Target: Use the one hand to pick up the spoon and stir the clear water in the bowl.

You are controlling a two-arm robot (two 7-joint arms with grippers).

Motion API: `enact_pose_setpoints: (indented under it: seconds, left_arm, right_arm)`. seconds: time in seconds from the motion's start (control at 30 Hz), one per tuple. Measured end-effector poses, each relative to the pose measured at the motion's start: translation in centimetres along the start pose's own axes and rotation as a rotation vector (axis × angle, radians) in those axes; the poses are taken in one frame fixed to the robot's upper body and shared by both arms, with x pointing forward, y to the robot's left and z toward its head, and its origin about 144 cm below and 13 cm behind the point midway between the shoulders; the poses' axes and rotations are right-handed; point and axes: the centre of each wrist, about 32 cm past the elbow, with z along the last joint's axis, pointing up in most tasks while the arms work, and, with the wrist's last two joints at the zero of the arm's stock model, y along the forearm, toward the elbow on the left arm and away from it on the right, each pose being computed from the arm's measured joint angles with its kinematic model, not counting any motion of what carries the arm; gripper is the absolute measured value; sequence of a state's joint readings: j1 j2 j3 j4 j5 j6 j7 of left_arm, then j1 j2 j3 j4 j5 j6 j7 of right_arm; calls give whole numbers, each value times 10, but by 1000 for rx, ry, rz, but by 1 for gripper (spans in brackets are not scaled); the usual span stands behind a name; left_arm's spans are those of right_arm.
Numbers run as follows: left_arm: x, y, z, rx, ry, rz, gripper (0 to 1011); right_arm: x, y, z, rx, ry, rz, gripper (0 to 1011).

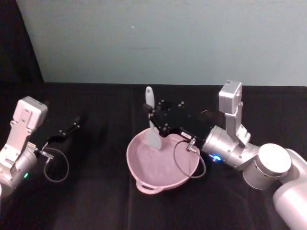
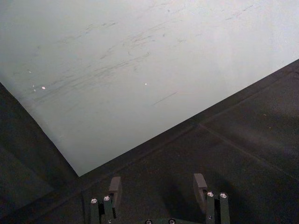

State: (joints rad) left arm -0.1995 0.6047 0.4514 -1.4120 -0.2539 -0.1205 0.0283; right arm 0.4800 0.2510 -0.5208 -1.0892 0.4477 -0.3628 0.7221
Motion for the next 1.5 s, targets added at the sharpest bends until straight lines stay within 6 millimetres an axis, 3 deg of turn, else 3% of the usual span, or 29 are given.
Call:
enact_pose_setpoints:
  seconds: [0.33, 0.63, 0.83, 1.1, 1.3, 1.5]
  left_arm:
    - [0, 0, 0, 0, 0, 0, 1005]
    - [0, 0, 0, 0, 0, 0, 1005]
    - [0, 0, 0, 0, 0, 0, 1005]
    - [0, 0, 0, 0, 0, 0, 1005]
    - [0, 0, 0, 0, 0, 0, 1005]
    - [0, 0, 0, 0, 0, 0, 1005]
  right_arm:
    - [6, -24, 11, -33, -43, -71, 118]
    - [-4, -38, 17, -47, -29, -40, 118]
    - [-17, -31, 17, -31, -5, 18, 118]
    - [-23, -7, 9, -9, 18, 63, 118]
    - [-14, 9, 2, -2, 2, 50, 118]
    - [2, 8, -4, -7, -26, 0, 118]
